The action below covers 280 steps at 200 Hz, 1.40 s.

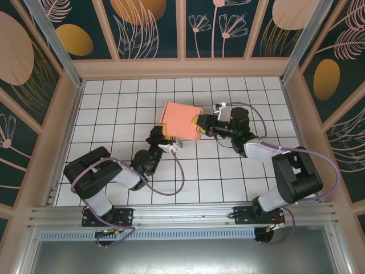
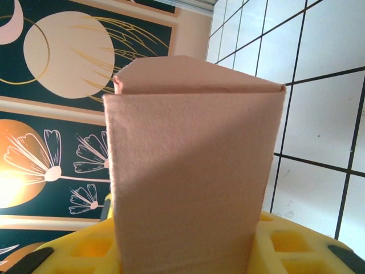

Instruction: Fold the paper box

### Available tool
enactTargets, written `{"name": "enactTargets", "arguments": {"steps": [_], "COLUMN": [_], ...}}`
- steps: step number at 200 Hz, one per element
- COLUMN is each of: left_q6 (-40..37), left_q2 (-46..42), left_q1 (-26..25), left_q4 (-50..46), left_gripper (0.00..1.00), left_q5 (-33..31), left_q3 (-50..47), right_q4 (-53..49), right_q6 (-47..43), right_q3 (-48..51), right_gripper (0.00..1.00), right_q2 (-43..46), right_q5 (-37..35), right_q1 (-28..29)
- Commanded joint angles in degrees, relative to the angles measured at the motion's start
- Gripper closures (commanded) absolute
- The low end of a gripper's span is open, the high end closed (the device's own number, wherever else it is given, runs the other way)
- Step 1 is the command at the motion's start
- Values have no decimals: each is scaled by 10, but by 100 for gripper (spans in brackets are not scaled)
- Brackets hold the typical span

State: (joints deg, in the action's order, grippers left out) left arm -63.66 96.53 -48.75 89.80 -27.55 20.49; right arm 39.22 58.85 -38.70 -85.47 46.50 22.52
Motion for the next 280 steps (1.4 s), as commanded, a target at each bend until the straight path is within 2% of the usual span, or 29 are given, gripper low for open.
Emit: {"name": "enactTargets", "arguments": {"steps": [1,35,61,88,112,147,177,193,217,237,269,280], "left_q6": [25,80,177,274,321,380,405,405,426,501,632,663], "left_q2": [-31,-72,-123,-165,-182,-197,-205,-200,-182,-162,-98,-64], "left_q1": [6,7,23,46,51,59,60,60,66,99,154,163], "left_q4": [-14,-139,-336,-532,-644,-763,-841,-845,-811,-803,-790,-805], "left_gripper": [70,76,75,72,73,73,73,72,63,55,33,31], "left_q5": [-18,-25,-3,59,97,110,145,156,161,205,299,323], "left_q3": [13,30,60,97,132,175,193,186,185,221,295,331], "right_q4": [-17,-71,-104,-231,-365,-439,-481,-486,-486,-486,-465,-456], "right_q6": [-22,-69,-112,-225,-349,-471,-539,-544,-511,-456,-356,-325], "right_q3": [10,-6,-10,-39,-70,-79,-81,-72,-66,-59,-28,-19], "right_gripper": [57,42,35,34,34,35,35,35,35,35,34,34], "right_q2": [19,31,57,100,148,218,263,270,250,223,179,167], "right_q5": [38,1,-24,-83,-211,-335,-403,-429,-424,-430,-396,-386], "right_q1": [3,-2,-9,-15,-9,5,31,34,33,31,26,24]}}
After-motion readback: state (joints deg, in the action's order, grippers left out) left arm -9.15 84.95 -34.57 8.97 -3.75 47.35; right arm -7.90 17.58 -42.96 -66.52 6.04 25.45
